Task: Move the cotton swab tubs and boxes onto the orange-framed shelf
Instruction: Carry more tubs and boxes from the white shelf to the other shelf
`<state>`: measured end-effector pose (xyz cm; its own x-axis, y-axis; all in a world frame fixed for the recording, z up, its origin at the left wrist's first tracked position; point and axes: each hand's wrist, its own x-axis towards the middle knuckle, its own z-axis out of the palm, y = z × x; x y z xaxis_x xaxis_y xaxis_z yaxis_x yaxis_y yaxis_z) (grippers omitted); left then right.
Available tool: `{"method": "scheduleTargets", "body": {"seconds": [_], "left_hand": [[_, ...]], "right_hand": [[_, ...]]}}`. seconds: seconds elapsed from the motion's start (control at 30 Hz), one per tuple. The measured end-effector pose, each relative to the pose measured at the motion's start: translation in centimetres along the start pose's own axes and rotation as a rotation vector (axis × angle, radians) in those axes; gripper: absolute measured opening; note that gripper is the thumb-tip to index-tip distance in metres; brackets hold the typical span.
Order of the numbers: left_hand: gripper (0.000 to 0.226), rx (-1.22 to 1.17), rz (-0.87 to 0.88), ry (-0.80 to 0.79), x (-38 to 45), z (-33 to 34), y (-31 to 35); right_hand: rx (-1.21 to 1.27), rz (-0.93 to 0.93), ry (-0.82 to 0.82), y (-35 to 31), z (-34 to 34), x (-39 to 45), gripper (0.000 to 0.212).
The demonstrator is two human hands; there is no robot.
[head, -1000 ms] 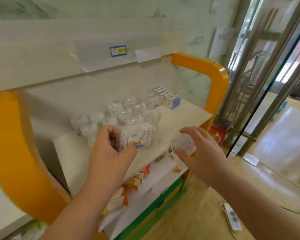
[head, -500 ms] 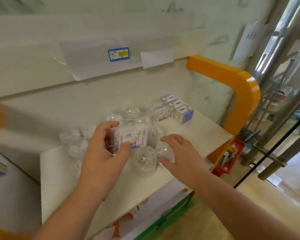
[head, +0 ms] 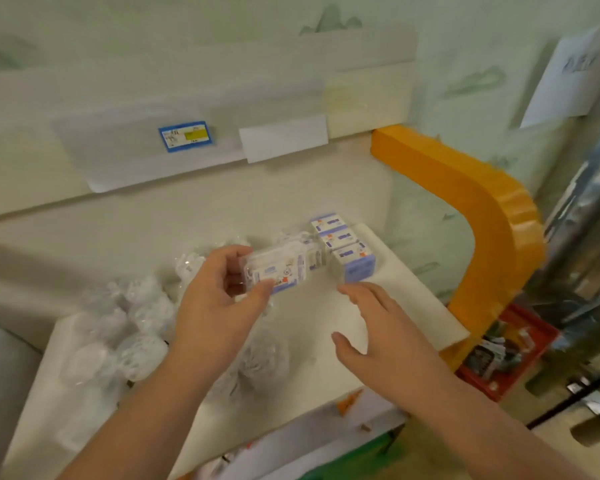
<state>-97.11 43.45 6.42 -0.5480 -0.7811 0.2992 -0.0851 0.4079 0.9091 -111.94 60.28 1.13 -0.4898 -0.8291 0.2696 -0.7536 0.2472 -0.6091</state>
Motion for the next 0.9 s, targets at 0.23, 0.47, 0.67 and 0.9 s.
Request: {"method": "scheduleTargets", "body": {"seconds": [0.23, 0.47, 0.67, 0.9], "left_hand": [[0.033, 0.560, 0.050, -0.102, 4.2, 6.7, -0.2], [0.044, 1.014, -0.051, -0.362, 6.3, 9.7, -1.1], [0.039, 1.133, -0.115, -0.430, 6.8, 11.2, -2.3], [0.040, 1.163, -0.164, -0.455, 6.9, 11.9, -2.9]], "right_hand": [[0.086, 0.017, 0.054, 6.9, -4.0, 0.7, 0.059], [0.148, 0.011, 0.016, 9.0, -4.5, 1.4, 0.057], [0.171, -0.013, -0.020, 9.5, -5.0, 1.9, 0.054], [0.165, -0.007, -0.058, 10.1, -5.1, 2.3, 0.052]]}}
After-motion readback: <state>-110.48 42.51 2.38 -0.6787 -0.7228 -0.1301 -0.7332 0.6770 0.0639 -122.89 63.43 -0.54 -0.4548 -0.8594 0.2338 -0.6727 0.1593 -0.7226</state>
